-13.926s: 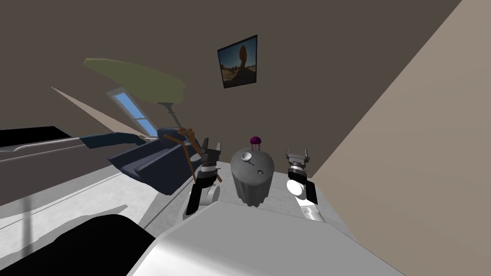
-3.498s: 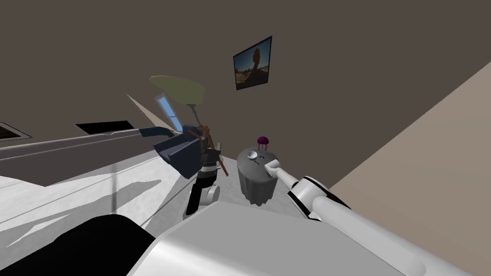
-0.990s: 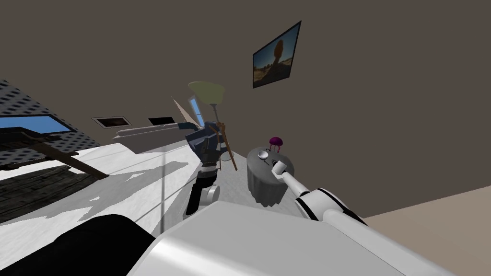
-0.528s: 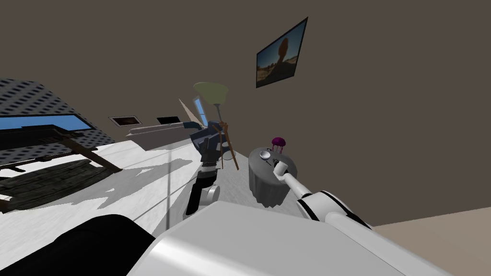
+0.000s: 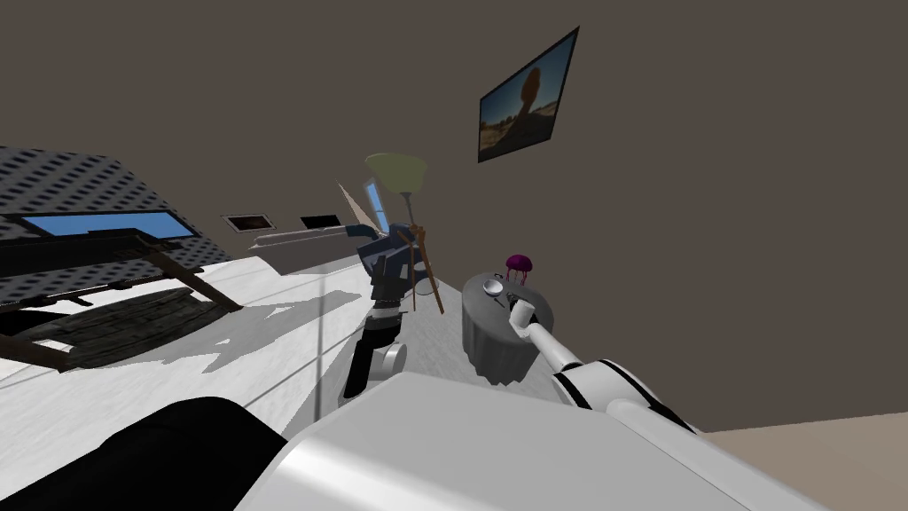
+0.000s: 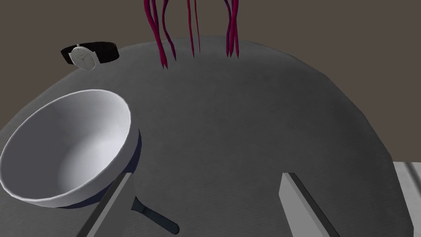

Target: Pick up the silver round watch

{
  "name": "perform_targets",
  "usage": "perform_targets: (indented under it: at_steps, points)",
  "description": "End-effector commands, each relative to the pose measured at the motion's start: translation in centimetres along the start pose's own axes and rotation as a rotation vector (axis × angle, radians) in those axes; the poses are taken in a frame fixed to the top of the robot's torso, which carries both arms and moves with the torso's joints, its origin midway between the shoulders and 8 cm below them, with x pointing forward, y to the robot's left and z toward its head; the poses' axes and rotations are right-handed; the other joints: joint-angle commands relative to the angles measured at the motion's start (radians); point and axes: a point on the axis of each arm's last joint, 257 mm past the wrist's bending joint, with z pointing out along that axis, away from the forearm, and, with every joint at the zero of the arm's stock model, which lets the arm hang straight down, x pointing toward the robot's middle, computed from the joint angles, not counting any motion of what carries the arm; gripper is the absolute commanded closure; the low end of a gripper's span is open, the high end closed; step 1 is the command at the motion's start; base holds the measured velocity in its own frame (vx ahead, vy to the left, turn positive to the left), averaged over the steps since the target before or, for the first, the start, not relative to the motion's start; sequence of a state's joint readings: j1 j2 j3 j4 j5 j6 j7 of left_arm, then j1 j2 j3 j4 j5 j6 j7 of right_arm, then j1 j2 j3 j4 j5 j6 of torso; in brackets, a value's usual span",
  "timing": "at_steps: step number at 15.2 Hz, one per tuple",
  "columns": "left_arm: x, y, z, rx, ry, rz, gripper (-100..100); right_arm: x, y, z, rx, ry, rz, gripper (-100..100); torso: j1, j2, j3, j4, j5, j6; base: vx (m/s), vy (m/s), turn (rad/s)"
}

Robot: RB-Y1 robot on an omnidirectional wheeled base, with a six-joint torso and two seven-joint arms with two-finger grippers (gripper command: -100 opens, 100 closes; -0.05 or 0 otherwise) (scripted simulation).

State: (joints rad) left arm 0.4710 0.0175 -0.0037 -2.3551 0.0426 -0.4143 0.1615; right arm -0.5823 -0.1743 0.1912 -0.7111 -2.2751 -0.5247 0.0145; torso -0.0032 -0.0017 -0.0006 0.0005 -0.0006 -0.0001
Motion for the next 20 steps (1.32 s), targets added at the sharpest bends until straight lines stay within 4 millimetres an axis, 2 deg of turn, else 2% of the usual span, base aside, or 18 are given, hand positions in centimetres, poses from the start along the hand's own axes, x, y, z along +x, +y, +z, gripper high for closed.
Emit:
perform_targets:
  at_steps: [1,2,8,9,11,15,16,20]
  points:
    - [0.0,0.0,0.0,0.000,0.000,0.000,0,0.7,0.1,0.0,-0.001,0.026,-0.045,-100,0.000,0.000,0.000,0.000,0.000,0.000,-0.001,0.001,-0.020]
    - [0.0,0.0,0.0,0.000,0.000,0.000,0,0.8,1.0,0.1,0.013,0.036,-0.082,-100,0.000,0.000,0.000,0.000,0.000,0.000,-0.011,0.003,0.202]
    - [0.0,0.0,0.0,0.000,0.000,0.000,0,2.3,0.8,0.0,0.010,0.094,-0.190,-100,0.000,0.000,0.000,0.000,0.000,0.000,-0.008,-0.004,0.056]
    - [0.0,0.0,0.0,0.000,0.000,0.000,0,2.3,1.9,0.1,0.020,0.103,-0.236,-100,0.000,0.000,0.000,0.000,0.000,0.000,-0.009,0.003,0.204]
    - [0.0,0.0,0.0,0.000,0.000,0.000,0,2.7,1.8,0.1,0.018,0.121,-0.273,-100,0.000,0.000,0.000,0.000,0.000,-0.001,-0.015,-0.008,0.205]
    - [0.0,0.0,0.0,0.000,0.000,0.000,0,3.6,1.6,-0.1,0.015,0.157,-0.347,-100,0.000,0.000,0.000,0.000,0.000,0.000,-0.004,-0.004,-0.014]
    - [0.0,0.0,0.0,0.000,0.000,0.000,0,3.5,2.8,0.0,0.021,0.163,-0.403,-100,0.000,0.000,0.000,0.000,0.000,0.000,-0.010,0.003,0.217]
    - [0.0,0.0,0.0,0.000,0.000,0.000,0,4.3,2.6,-0.2,0.016,0.197,-0.480,-100,0.000,0.000,0.000,0.000,0.000,0.000,-0.011,-0.008,0.095]
